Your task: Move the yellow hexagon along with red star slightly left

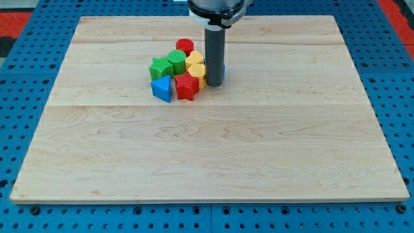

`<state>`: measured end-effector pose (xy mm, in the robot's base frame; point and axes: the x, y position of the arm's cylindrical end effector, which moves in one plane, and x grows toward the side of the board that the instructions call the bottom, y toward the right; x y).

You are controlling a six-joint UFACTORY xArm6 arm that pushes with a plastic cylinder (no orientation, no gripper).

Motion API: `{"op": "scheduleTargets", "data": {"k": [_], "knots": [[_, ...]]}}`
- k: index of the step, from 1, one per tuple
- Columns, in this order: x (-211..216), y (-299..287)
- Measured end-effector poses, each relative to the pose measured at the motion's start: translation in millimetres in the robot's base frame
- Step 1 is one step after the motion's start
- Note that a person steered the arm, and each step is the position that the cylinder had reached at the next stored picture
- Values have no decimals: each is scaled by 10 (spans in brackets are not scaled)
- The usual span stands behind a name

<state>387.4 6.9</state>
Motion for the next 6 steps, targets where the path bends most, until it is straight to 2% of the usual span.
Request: {"op": "scheduleTargets", "data": {"k": [6], "knots": [[2, -274]]}}
